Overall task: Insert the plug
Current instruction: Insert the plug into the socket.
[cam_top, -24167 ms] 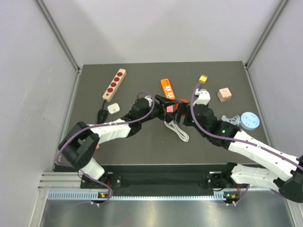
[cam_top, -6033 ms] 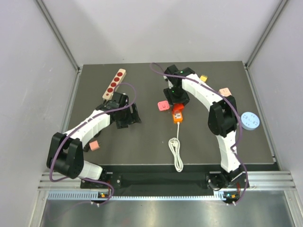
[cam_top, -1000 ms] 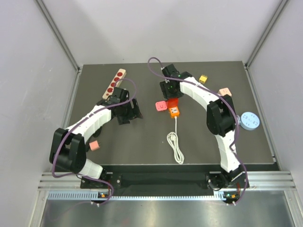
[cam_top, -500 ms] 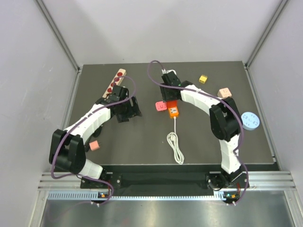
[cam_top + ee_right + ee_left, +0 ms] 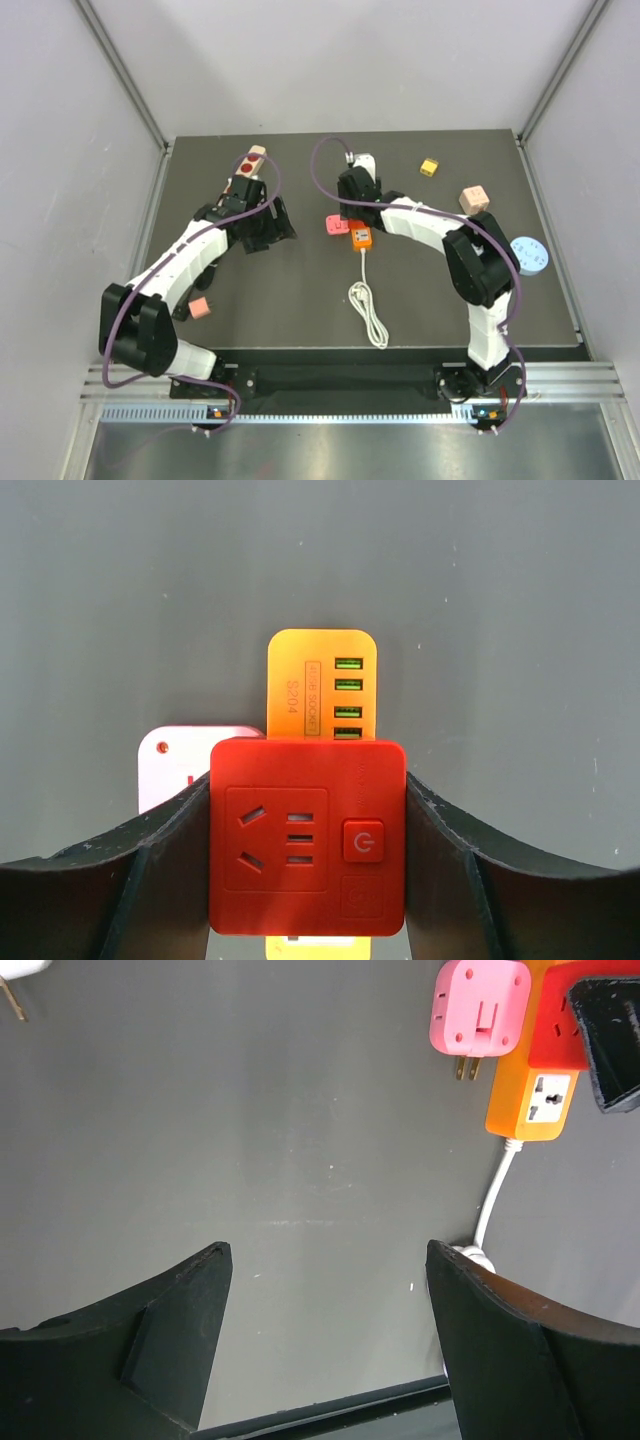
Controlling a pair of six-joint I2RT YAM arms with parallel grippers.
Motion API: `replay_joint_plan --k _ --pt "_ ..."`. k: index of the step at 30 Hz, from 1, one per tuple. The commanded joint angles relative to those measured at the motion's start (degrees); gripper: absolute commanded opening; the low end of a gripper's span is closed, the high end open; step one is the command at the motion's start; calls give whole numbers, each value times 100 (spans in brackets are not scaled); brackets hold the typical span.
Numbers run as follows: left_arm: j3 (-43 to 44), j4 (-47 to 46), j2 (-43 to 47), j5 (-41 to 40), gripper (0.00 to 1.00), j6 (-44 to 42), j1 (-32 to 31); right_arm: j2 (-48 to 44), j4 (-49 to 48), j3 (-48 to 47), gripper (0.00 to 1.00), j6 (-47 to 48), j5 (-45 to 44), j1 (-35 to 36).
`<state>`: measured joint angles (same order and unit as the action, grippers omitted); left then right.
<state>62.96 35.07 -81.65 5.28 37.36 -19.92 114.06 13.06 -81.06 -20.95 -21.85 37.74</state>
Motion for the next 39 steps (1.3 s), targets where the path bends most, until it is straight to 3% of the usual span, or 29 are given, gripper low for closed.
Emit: replay_joint_plan --k 1,3,4,6,7,9,10,16,26,27,31,36,39 --pt "217 105 333 -150 83 -28 50 908 1489 582 0 -384 911 375" --pt "252 140 395 -211 83 -27 59 759 1489 617 1 -357 788 366" --pt "261 141 421 -229 83 -19 59 680 1498 609 7 -322 709 366" --pt "287 114 448 -238 83 -1 67 425 1541 521 22 -226 612 357" --pt "296 114 448 -220 83 -1 59 354 1620 294 41 -130 559 331" --pt "366 123 448 -150 83 16 67 161 1866 12 54 -32 436 305" --pt "366 132 448 -141 83 25 59 108 1945 -268 65 46 392 270" --pt "384 176 571 -176 83 16 67 -33 2489 -1191 77 345 85 155" --pt "366 202 773 -212 83 -71 76 -410 2921 -1869 81 750 57 6" --pt "349 176 799 -211 83 -98 85 -446 2956 -1974 79 776 84 -3" --pt "313 70 808 -203 83 -133 94 -525 2992 -2221 51 803 286 -21" --pt "261 0 720 -106 83 -150 120 -200 3168 -2564 44 829 391 -38" --pt "234 -9 729 -123 83 -194 129 -182 3063 -2494 35 812 471 -38"
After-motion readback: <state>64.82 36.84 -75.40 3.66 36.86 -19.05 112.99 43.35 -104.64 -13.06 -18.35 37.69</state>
